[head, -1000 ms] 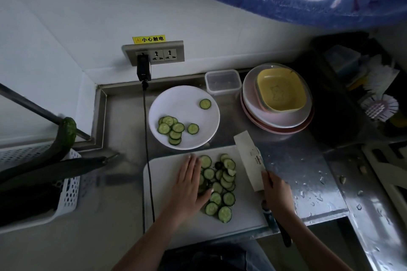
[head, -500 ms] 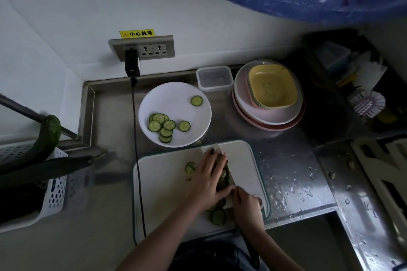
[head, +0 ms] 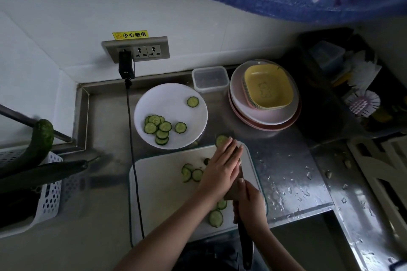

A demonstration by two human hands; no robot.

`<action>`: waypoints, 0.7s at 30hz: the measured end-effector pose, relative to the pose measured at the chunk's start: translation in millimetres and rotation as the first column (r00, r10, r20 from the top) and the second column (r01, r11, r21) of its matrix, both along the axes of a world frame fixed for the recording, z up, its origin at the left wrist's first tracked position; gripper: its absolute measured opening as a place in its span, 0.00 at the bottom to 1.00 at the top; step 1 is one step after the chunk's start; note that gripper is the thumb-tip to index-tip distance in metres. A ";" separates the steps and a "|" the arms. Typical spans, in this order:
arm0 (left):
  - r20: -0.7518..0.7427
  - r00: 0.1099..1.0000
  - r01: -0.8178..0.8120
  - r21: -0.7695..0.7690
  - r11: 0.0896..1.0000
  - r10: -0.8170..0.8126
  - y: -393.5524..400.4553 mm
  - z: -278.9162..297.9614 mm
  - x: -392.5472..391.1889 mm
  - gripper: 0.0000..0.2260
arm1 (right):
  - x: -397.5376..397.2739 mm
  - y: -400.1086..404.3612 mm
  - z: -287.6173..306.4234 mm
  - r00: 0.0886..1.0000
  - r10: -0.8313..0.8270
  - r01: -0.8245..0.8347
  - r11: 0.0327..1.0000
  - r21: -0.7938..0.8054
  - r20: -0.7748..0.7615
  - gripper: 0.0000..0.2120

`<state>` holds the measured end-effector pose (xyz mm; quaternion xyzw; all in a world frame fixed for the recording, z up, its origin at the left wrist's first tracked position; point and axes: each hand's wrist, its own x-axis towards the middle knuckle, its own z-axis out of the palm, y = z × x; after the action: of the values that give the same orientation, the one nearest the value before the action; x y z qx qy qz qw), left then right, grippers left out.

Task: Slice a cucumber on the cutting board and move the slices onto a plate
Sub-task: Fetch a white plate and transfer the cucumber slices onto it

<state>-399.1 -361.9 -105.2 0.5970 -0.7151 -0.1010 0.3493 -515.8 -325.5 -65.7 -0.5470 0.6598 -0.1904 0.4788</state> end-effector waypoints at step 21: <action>-0.020 0.920 -0.392 0.005 0.920 0.392 -58.0 14.1 134.9 0.07 | 124.7 -88.1 5.1 0.990 0.047 -0.051 0.998 0.023 0.131 0.19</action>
<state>-264.2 -419.9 -91.0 0.7270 -0.5776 -0.0355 0.3695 -391.1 -413.6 -60.6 -0.5430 0.6158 -0.2054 0.5327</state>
